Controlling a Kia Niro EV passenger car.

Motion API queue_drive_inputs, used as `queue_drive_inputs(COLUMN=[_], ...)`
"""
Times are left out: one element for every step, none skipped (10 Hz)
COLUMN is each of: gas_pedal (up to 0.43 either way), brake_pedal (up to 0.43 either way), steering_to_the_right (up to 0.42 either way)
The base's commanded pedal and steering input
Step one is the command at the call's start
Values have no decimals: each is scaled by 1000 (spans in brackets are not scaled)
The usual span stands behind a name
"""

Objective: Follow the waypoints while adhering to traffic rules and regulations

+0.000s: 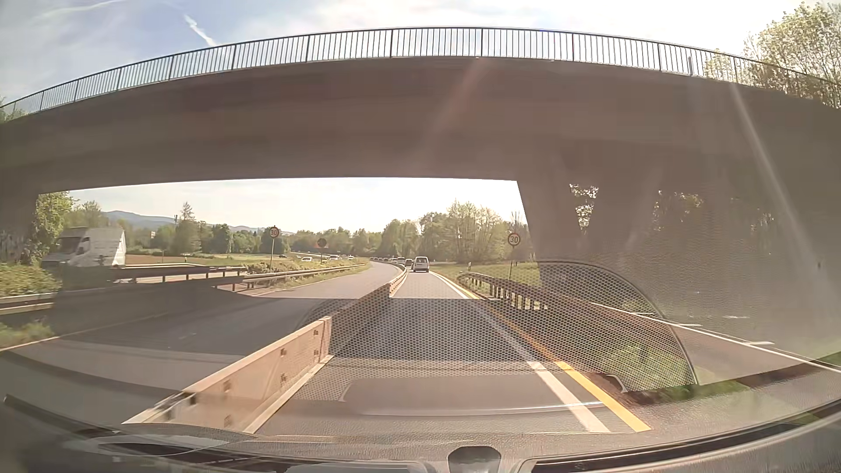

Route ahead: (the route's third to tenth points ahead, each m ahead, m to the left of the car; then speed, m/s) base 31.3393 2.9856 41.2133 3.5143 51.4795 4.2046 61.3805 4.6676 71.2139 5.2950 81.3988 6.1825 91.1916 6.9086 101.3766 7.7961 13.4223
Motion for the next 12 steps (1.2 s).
queue_drive_inputs(gas_pedal=[0,0,0,0,0,0,0,0,0,0,0,0], brake_pedal=[0,0,0,0,0,0,0,0,0,0,0,0], steering_to_the_right=[-2,-2,-1,-2,-2,-1,-2,-2,-1,-2,-2,-2])
